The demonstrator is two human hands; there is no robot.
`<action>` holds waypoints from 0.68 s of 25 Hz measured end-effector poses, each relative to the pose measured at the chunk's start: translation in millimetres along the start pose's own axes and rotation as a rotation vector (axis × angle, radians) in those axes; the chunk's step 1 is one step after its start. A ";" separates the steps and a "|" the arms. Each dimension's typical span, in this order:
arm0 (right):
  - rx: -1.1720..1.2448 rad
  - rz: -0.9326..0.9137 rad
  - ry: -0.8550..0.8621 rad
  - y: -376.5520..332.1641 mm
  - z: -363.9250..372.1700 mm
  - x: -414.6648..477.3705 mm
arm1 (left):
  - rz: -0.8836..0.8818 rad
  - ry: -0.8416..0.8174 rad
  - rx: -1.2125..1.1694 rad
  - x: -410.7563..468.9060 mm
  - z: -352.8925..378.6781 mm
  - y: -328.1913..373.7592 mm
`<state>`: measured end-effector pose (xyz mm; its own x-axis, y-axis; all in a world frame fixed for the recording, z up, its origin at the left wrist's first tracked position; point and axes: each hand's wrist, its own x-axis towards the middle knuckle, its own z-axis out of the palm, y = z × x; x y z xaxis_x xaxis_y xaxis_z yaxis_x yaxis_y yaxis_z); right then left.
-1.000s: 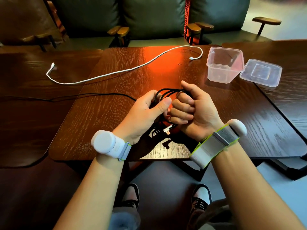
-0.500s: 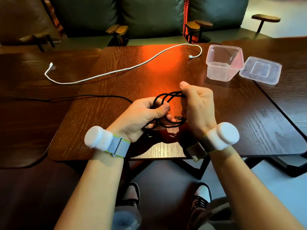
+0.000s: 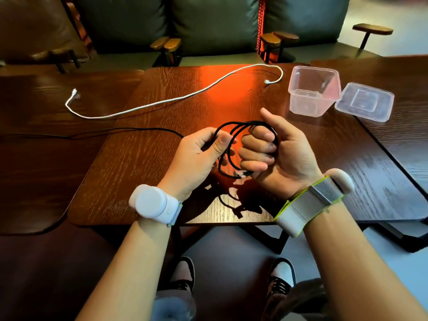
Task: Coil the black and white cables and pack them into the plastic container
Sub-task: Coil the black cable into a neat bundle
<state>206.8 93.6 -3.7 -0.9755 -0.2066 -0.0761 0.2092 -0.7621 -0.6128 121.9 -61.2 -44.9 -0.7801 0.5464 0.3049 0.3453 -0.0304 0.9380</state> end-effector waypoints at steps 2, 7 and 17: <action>-0.049 0.094 -0.045 -0.8 -1.3 -3.1 | 0.043 0.048 0.080 -0.5 -1.9 0.6; 0.112 0.125 -0.182 9.3 3.5 -1.2 | 0.252 0.050 0.655 1.2 -2.8 -4.0; 0.513 -0.486 0.141 15.3 3.4 18.0 | 0.176 -0.128 0.695 -4.3 12.7 4.3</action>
<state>192.7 76.1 -11.8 -0.9589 0.2835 -0.0104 -0.2783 -0.9472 -0.1595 133.3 -53.1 -44.3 -0.6303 0.6769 0.3800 0.7446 0.3886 0.5428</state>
